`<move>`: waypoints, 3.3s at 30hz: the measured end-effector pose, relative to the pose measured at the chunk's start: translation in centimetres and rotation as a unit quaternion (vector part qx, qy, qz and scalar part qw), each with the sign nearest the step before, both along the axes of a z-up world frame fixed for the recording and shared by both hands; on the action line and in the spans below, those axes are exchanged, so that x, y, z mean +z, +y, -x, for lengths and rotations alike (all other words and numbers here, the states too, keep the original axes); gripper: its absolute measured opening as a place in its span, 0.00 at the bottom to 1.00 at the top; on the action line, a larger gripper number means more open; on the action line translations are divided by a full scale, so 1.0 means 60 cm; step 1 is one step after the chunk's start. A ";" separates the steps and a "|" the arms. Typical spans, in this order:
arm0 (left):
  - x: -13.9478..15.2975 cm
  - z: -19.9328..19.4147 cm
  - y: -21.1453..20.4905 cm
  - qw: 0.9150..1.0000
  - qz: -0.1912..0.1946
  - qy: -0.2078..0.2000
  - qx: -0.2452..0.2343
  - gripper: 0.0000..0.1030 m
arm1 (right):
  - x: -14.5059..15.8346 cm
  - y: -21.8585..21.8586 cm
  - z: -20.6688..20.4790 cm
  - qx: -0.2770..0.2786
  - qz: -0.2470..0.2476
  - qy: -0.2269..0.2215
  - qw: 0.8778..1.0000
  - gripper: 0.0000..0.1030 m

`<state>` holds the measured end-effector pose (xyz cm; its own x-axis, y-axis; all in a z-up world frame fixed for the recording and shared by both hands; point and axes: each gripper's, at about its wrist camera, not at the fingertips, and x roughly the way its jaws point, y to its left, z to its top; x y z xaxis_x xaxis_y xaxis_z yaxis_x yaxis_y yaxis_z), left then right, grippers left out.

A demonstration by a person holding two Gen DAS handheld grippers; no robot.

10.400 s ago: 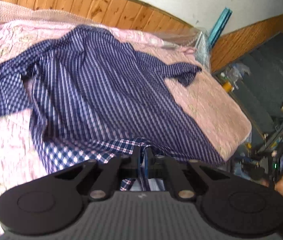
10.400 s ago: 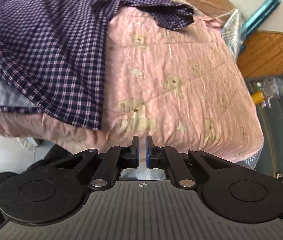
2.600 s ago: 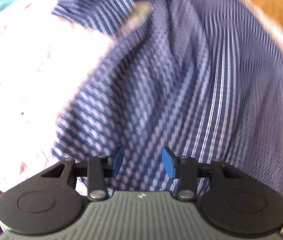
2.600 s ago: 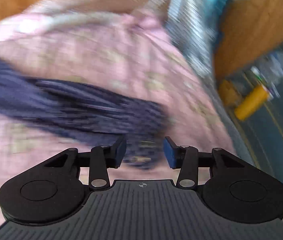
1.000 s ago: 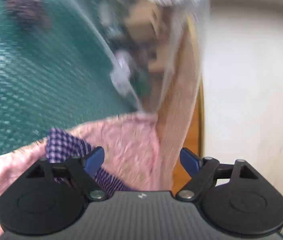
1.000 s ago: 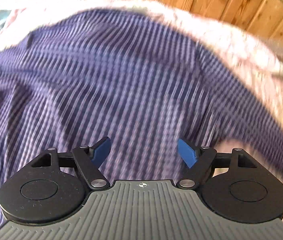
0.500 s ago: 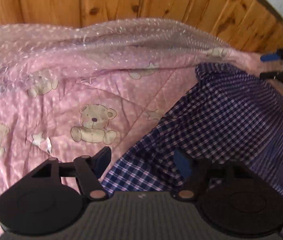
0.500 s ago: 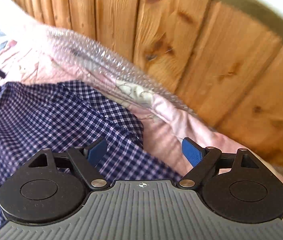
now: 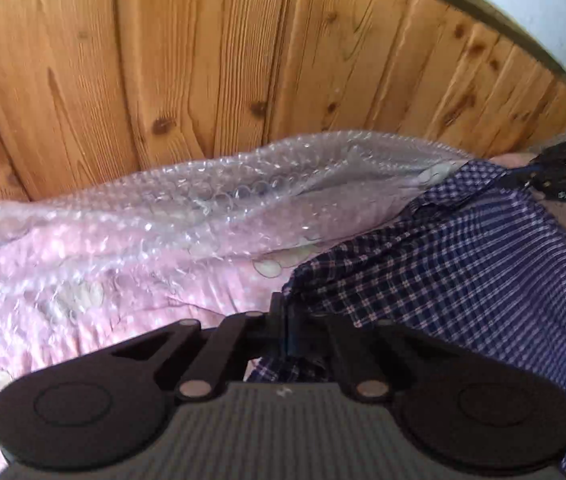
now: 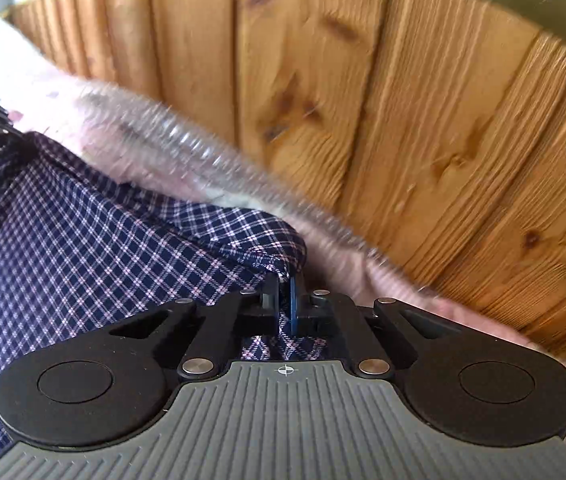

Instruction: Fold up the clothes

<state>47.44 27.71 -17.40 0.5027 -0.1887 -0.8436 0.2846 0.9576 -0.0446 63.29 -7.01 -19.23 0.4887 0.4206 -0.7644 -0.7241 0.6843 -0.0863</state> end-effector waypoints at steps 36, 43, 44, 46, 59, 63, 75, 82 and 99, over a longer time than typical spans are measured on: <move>-0.035 0.709 -0.019 0.992 0.036 0.117 0.042 0.29 | -0.067 -0.352 0.678 -0.161 0.010 0.077 0.984 0.27; 0.011 0.828 0.003 0.996 -0.044 0.071 0.028 0.34 | -0.029 -0.439 0.796 -0.204 0.100 0.022 0.974 0.30; 0.023 0.841 0.001 0.998 -0.034 0.049 0.008 0.45 | -0.014 -0.434 0.830 -0.191 0.102 -0.001 0.976 0.31; 0.031 0.854 -0.018 0.998 -0.037 0.028 -0.043 0.52 | 0.004 -0.413 0.898 -0.152 0.107 -0.027 0.982 0.41; -0.044 0.935 -0.131 0.972 -0.117 -0.025 -0.203 0.47 | -0.066 -0.229 1.112 0.082 0.257 -0.132 0.954 0.33; -0.031 0.926 -0.124 0.975 -0.103 -0.034 -0.196 0.46 | -0.044 -0.217 1.132 0.092 0.265 -0.150 0.948 0.32; -0.048 0.926 -0.145 0.971 -0.104 -0.035 -0.211 0.40 | -0.067 -0.174 1.143 0.112 0.259 -0.151 0.947 0.30; -0.041 0.921 -0.132 0.976 -0.058 -0.007 -0.211 0.02 | -0.083 -0.165 1.118 0.120 0.267 -0.121 0.949 0.00; -0.019 0.934 -0.077 0.985 -0.009 0.013 -0.174 0.19 | -0.027 -0.199 1.093 0.142 0.221 0.006 0.965 0.04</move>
<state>-8.62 23.11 -18.57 0.3886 -0.3307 -0.8600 0.5939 0.8035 -0.0407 -2.30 -18.92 -20.82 0.3924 0.1681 -0.9043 -0.8793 0.3572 -0.3151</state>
